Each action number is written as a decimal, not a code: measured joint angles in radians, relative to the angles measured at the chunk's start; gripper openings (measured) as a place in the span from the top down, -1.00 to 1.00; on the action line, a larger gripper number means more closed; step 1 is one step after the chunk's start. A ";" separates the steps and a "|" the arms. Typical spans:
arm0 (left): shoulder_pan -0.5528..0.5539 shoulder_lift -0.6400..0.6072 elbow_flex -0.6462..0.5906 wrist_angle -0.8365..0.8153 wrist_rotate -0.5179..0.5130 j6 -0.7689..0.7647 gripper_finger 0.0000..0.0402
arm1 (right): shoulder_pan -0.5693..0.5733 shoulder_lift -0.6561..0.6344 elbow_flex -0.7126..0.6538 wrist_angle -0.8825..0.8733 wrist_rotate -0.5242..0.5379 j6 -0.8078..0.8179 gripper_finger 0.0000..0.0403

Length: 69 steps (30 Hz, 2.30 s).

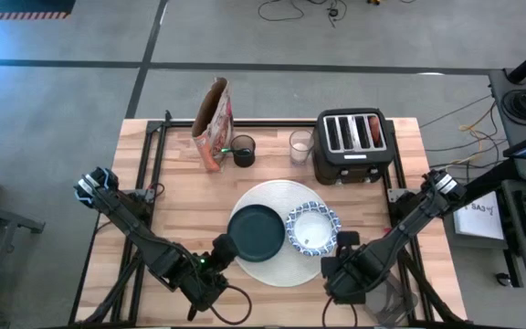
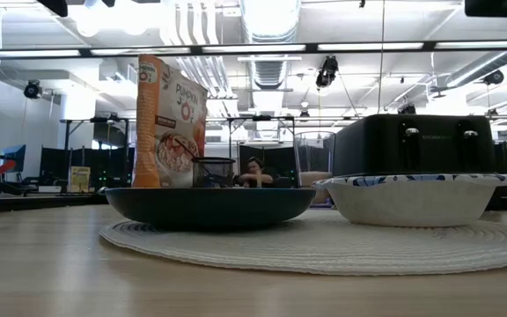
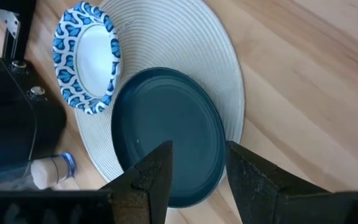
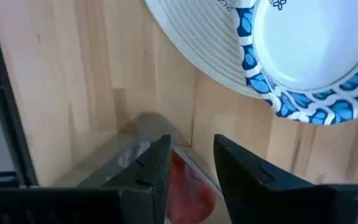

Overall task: Arrange a breakfast setting
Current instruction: Move the black bin with the red apple to the bottom right of the table, then put the transparent glass to the top right of the dark blue plate on the white placemat

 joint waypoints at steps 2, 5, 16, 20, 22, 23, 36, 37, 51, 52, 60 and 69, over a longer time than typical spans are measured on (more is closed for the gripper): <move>0.000 0.000 0.000 0.000 0.000 -0.003 0.36 | -0.001 0.000 -0.013 0.007 0.001 -0.018 0.49; 0.000 0.000 0.000 0.000 0.000 -0.003 0.36 | -0.004 0.000 -0.035 0.035 0.000 -0.041 0.54; 0.000 0.000 0.000 -0.009 0.000 -0.003 0.36 | -0.003 0.000 -0.098 0.227 0.000 -0.082 0.66; 0.000 0.000 0.000 -0.009 0.000 -0.010 0.36 | -0.002 0.000 -0.125 0.228 -0.005 -0.064 0.65; 0.000 0.000 0.000 -0.009 0.000 -0.014 0.36 | -0.002 0.000 -0.142 0.231 -0.027 -0.057 0.65; 0.000 0.000 0.000 -0.009 0.000 -0.014 0.36 | -0.002 0.000 -0.150 0.230 -0.042 -0.056 0.65; 0.000 0.000 0.000 -0.022 0.000 -0.014 0.36 | -0.002 0.000 -0.183 0.158 -0.114 -0.055 0.66; 0.000 0.000 0.000 -0.023 -0.001 -0.014 0.35 | -0.002 0.000 -0.183 0.139 -0.129 -0.051 0.66; 0.000 0.000 0.000 -0.045 -0.022 -0.014 0.35 | -0.002 0.000 -0.183 -0.047 -0.211 0.008 0.65; 0.000 0.000 0.000 -0.046 -0.024 -0.014 0.35 | -0.002 0.000 -0.183 -0.058 -0.215 0.008 0.65; 0.004 -0.004 0.000 -0.093 -0.027 -0.023 0.35 | -0.002 -0.013 -0.122 -0.158 -0.151 -0.001 0.65; 0.039 -0.036 0.000 -0.197 -0.028 -0.113 0.35 | -0.002 -0.100 -0.095 -0.154 0.147 0.001 0.63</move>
